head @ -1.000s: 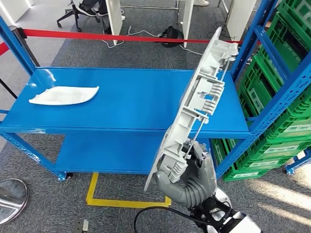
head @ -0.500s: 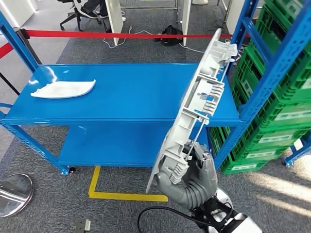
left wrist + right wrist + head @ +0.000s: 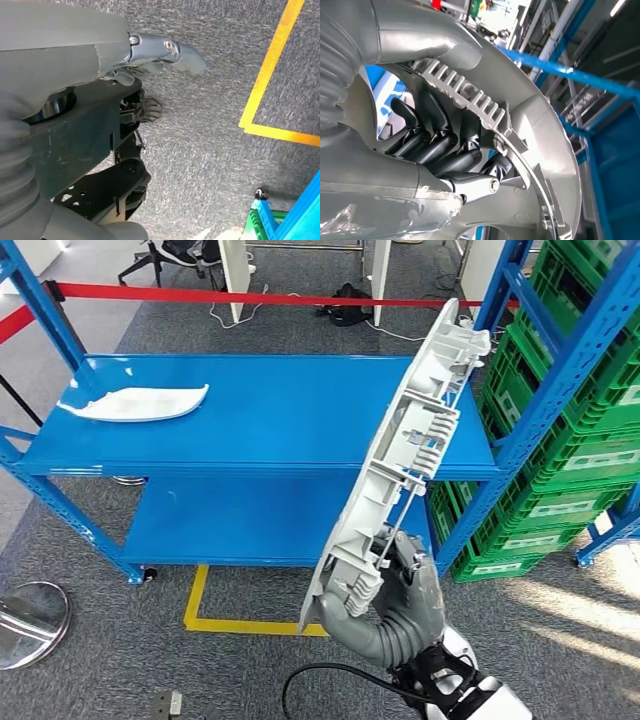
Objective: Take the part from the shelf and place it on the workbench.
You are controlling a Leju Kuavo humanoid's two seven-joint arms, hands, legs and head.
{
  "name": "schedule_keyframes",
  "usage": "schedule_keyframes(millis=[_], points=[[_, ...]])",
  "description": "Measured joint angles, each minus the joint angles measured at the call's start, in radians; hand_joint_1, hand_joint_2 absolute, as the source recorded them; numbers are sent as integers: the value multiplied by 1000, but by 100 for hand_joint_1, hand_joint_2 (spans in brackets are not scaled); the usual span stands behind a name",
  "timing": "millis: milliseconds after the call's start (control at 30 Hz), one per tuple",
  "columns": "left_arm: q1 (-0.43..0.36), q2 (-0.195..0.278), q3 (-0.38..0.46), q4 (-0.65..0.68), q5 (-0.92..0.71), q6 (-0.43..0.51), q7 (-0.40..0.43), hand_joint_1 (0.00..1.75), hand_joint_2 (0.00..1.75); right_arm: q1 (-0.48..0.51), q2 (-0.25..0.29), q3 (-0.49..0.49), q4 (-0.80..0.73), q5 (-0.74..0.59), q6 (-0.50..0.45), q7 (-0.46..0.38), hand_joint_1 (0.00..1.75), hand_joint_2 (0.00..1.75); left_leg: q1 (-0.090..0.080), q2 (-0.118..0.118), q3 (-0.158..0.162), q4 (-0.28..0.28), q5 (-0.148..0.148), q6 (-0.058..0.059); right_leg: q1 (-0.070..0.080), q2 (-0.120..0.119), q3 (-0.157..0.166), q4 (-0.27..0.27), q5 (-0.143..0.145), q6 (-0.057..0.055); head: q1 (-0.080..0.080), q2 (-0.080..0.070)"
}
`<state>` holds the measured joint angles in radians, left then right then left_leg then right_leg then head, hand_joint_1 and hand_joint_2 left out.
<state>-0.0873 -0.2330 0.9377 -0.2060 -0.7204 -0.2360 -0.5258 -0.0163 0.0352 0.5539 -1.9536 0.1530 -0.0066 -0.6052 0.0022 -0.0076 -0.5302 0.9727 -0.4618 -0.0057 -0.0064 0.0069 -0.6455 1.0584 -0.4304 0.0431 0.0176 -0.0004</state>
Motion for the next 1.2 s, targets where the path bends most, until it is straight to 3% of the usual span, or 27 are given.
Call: schedule_keyframes(millis=[100,133,167,200,267,333,433,500,533,600,633,667,700,733,767,833,867,967,1033,1133,1167,1200], points=[[1,0,0,0,0,-1,0,0,175,1,-1,2,0,2,0,0,175,175,0,2,-10,0,9,11,-1,-1,-75,185,-102,10,7,0],[2,0,0,0,3,0,2,0,175,1,-2,3,0,2,-1,0,175,175,-1,2,-13,0,11,12,-1,-1,-93,235,-120,11,8,0],[2,1,0,0,5,0,7,0,175,2,-2,3,0,2,-1,0,175,175,-3,2,-15,0,13,12,-1,-1,-95,251,-121,10,8,0],[2,1,0,0,8,1,12,0,175,2,-3,3,0,2,-1,0,175,175,-3,2,-15,1,14,12,0,-1,-75,224,-102,8,8,0],[2,0,1,0,13,1,20,0,175,2,-3,3,0,2,-1,0,175,175,-4,0,-14,1,15,10,2,-1,6,84,-44,-1,8,0],[1,0,1,0,16,0,23,0,175,1,-3,3,0,3,-1,0,175,175,-6,0,-18,5,17,3,5,0,65,-24,-14,-10,8,0],[1,0,2,0,17,1,31,0,175,1,-4,3,0,3,-2,0,175,175,-7,0,-26,8,23,-12,7,1,68,-41,-9,-22,7,0],[1,-1,2,0,16,2,37,0,175,0,-4,2,0,3,-3,0,175,175,-7,0,-36,27,1,-22,2,-1,65,-46,-2,-32,5,0],[1,0,2,0,14,3,38,0,175,0,-4,2,0,4,-3,0,175,175,-6,0,-53,67,-30,-28,-1,-3,62,-50,2,-36,3,0],[1,0,2,0,11,5,40,0,175,0,-4,1,0,4,-3,0,175,175,-2,1,-107,198,-105,-38,-2,-6,52,-51,10,-40,-1,0],[2,0,2,0,9,5,41,0,175,0,-4,1,0,5,-4,0,175,175,0,1,-131,260,-132,-42,-3,-6,45,-50,15,-40,-1,0],[2,1,2,0,9,5,41,0,175,0,-4,0,0,5,-4,0,175,175,2,1,-140,287,-137,-45,-3,-7,38,-50,20,-39,-1,0],[2,1,2,0,8,5,41,0,175,0,-4,0,0,5,-4,0,175,175,4,1,-130,276,-123,-47,-4,-6,32,-50,25,-37,-1,0],[1,2,2,0,8,5,41,0,175,0,-4,0,0,5,-4,0,175,175,6,1,-101,229,-94,-48,-6,-6,26,-49,30,-34,-1,0],[0,2,2,0,8,5,41,0,175,0,-4,0,0,5,-4,0,175,175,9,1,-60,160,-61,-51,-7,-5,22,-48,35,-30,-1,0],[-3,1,2,0,8,6,41,0,175,-1,-4,0,0,5,-4,0,175,175,12,-1,1,41,-23,-51,-4,-3,9,-42,45,-20,-5,0],[-3,0,2,0,7,6,41,0,175,-1,-4,0,0,5,-4,0,175,175,12,-3,11,15,-18,-47,-2,-3,3,-40,50,-14,-6,0],[0,0,2,0,6,8,41,0,175,0,-5,1,0,5,-4,0,175,175,9,-3,-6,13,-7,-20,-4,-4,-11,-39,60,2,-5,0],[1,0,2,0,6,8,41,0,175,0,-5,2,0,5,-3,0,175,175,9,0,-18,12,6,-2,-7,-5,-33,14,8,10,-2,0],[0,0,2,0,6,8,41,0,175,1,-6,3,0,5,-3,0,175,175,4,2,-42,13,27,9,-6,-5,-87,211,-121,14,2,0],[0,0,2,0,6,8,41,0,175,1,-6,3,0,5,-3,0,175,175,2,3,-51,13,34,10,-5,-5,-91,251,-138,13,2,0],[0,0,2,0,6,9,41,0,175,1,-6,3,0,5,-3,0,175,175,1,3,-60,14,40,10,-4,-5,-76,255,-136,11,2,0]])
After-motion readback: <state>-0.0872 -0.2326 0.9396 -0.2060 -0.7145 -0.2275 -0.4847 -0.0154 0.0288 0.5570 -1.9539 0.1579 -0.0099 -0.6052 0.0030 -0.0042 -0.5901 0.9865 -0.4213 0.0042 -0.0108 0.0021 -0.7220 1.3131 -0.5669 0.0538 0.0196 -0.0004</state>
